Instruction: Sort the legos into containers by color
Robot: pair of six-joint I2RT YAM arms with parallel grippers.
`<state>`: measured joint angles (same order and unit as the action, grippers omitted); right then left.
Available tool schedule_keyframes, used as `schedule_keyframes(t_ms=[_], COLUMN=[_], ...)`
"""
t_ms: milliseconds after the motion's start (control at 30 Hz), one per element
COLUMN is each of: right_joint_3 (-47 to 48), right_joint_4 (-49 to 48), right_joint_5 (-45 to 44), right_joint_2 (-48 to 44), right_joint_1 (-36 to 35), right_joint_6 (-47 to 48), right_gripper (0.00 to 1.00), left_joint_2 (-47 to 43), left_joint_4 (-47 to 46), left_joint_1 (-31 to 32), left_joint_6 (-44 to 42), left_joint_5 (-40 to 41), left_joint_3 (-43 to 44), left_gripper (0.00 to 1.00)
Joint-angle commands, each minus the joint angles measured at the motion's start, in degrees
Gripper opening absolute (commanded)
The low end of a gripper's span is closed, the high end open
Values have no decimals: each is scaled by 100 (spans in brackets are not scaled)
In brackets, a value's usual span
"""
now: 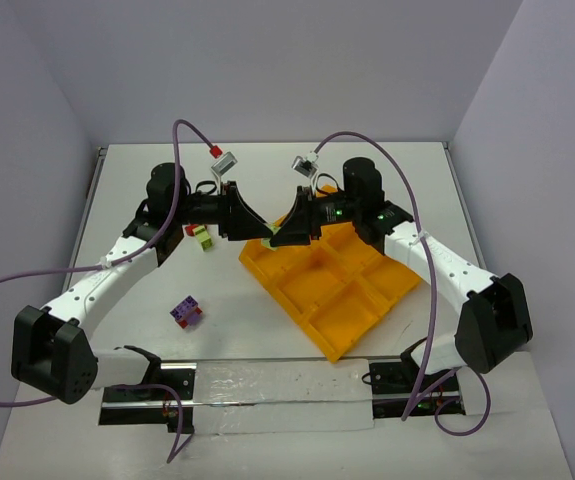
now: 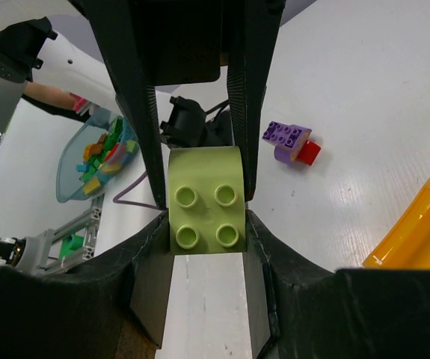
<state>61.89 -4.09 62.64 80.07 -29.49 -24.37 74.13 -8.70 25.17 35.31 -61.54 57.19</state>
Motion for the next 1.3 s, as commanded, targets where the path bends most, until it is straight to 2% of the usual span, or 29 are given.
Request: schedule_keyframes(t_ms=[0, 100, 200, 233, 267, 300, 333, 433, 467, 567, 700, 767, 867, 900, 1167, 1267], right_joint_3=[288, 288, 284, 294, 318, 349, 350, 384, 394, 333, 141, -233, -809, -918, -946, -835], right_joint_4=[84, 85, 130, 186, 271, 371, 408, 774, 924, 1051, 781, 140, -1947, -2340, -3691, -3888], right_joint_5=[-85, -76, -102, -117, -126, -111, -65, -262, -324, -387, -598, -824, -920, -932, -1272, -1301], right_joint_2=[4, 7, 8, 20, 33, 51, 46, -51, -104, -232, -379, -504, -646, -621, -31, 180], right_joint_1=[-43, -39, -43, -45, -39, -38, -33, -17, -1, 66, 86, 117, 112, 110, 102, 102], right_joint_6=[183, 187, 200, 225, 279, 363, 416, 750, 826, 878, 661, 13, -1142, -1447, -2641, -2854], right_gripper=[0, 0, 0, 3, 17, 41, 52, 77, 80, 82, 82, 82, 77, 77, 77, 77], left_joint_2=[-123, -143, -140, -150, -164, -175, -201, -262, -288, -407, -481, -605, -715, -709, -620, -586], left_joint_4=[-84, -127, -147, -109, -62, -19, -18, -363, -542, -1193, -1627, -2323, -3212, -3357, -3559, -3586], left_joint_1=[32, 32, 28, 23, 10, -30, -82, -308, -448, -794, -909, -909, -909, -909, -900, -893], left_joint_6=[-59, -10, 33, 23, -9, -55, -35, 344, 583, 1143, 1786, 2317, 3224, 3364, 3561, 3548], left_joint_5=[-200, -190, -159, -102, -45, 8, 91, 138, 154, 353, 923, 1306, 1780, 1838, 1778, 1758], left_joint_3=[249, 258, 288, 307, 322, 321, 285, 107, -8, -295, -517, -767, -1272, -1334, -1264, -1270], left_gripper=[46, 34, 8, 0, 0, 0, 0, 0, 0, 0, 0, 0, 0, 0, 0, 0])
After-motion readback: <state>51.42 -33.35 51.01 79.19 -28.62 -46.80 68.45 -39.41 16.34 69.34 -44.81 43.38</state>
